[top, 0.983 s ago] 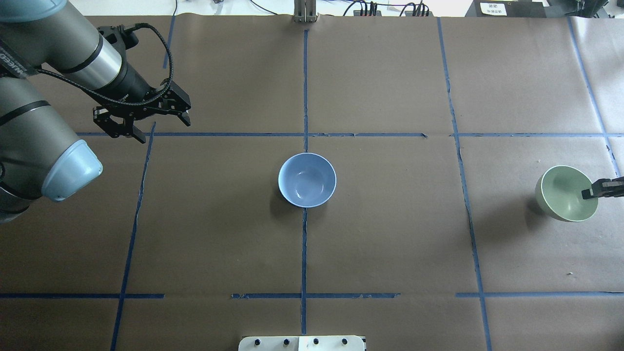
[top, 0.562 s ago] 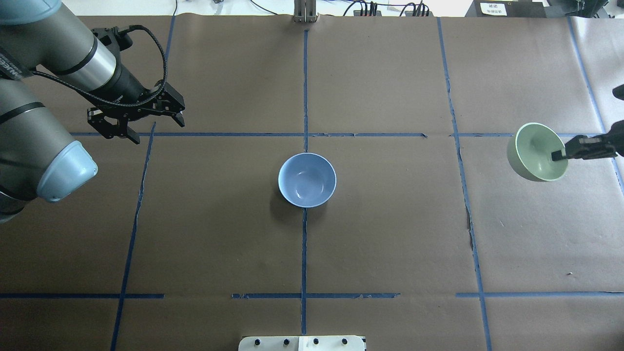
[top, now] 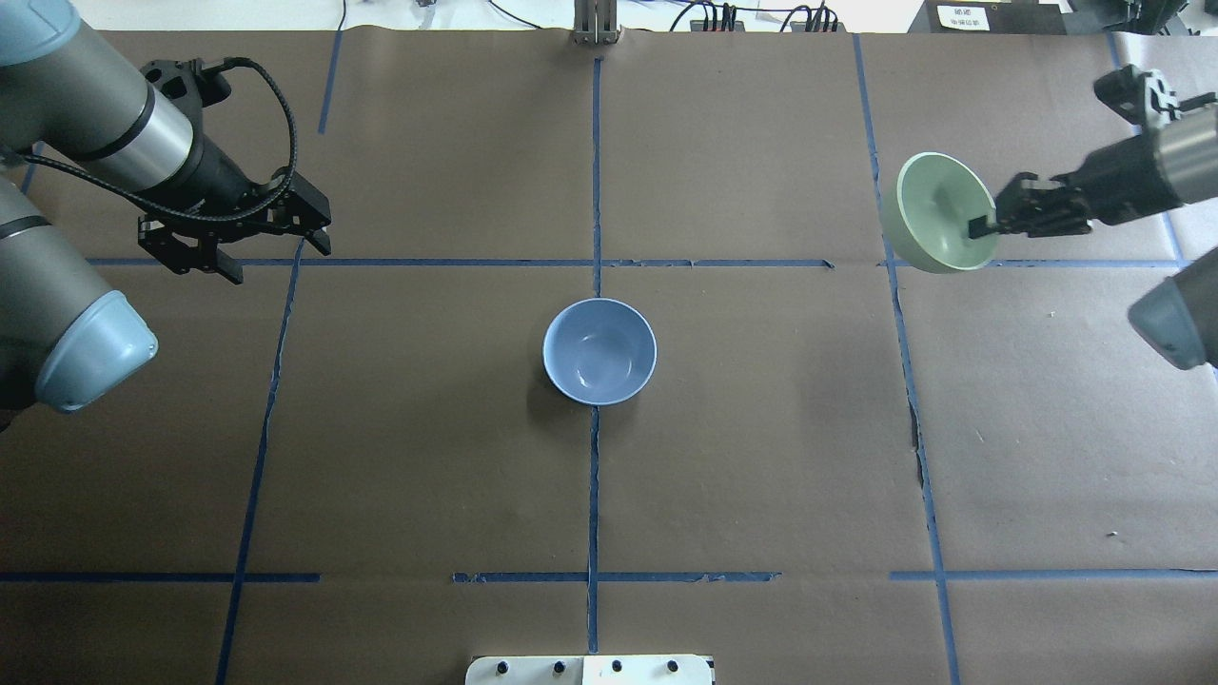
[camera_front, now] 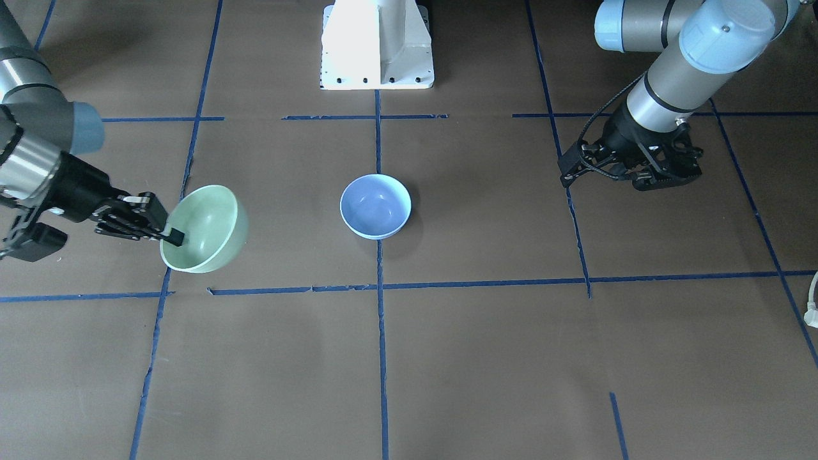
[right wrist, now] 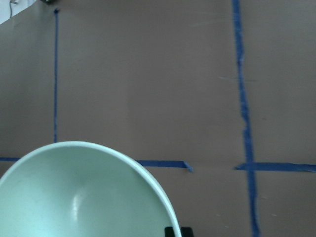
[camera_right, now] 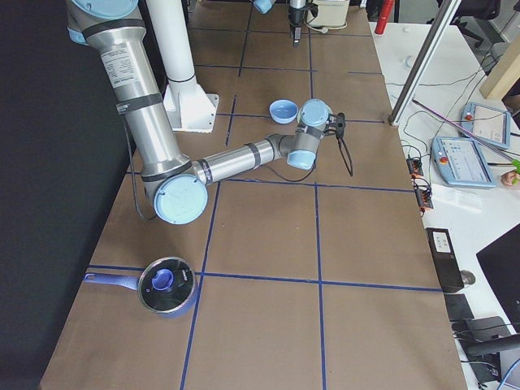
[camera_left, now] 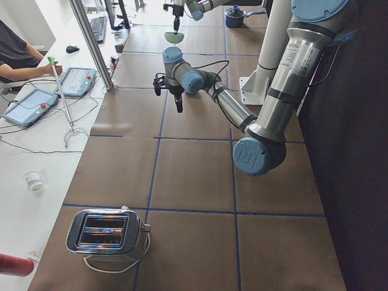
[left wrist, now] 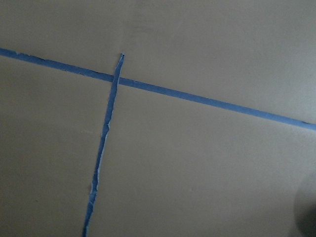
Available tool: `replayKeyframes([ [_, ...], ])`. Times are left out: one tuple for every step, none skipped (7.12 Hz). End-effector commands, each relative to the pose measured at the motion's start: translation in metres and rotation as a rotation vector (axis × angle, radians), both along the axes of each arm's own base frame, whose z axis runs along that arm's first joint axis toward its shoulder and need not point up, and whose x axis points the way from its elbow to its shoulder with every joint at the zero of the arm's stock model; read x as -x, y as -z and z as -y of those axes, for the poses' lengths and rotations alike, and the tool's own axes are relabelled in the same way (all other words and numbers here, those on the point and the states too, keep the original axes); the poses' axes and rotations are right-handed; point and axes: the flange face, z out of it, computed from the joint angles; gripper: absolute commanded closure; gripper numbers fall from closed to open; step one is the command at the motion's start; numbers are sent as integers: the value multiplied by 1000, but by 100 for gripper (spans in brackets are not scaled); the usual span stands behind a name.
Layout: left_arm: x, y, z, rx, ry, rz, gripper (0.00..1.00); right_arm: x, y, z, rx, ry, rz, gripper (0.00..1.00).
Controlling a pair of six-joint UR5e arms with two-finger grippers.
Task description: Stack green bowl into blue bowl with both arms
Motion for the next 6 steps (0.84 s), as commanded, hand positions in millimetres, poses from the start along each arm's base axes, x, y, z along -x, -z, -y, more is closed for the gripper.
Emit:
replayKeyframes([
  [-1,-39,5,-37,4,88,0,80,61,-25,-14,-12,11,100],
  [11,-48,7,-27,13,99,0,112,87,-49,-16,-21,-15,100],
  [36,-68,11,-55,-12,123,0,135,107,-70,-16,-19,-36,100],
  [74,-90,17,-129,-75,157,0,159,121,-86,-9,-4,-59,100],
  [107,-109,22,-170,-108,185,0,178,120,-100,-12,-3,-75,100],
  [122,-119,28,-173,-108,196,0,191,115,-110,-8,10,-91,99],
])
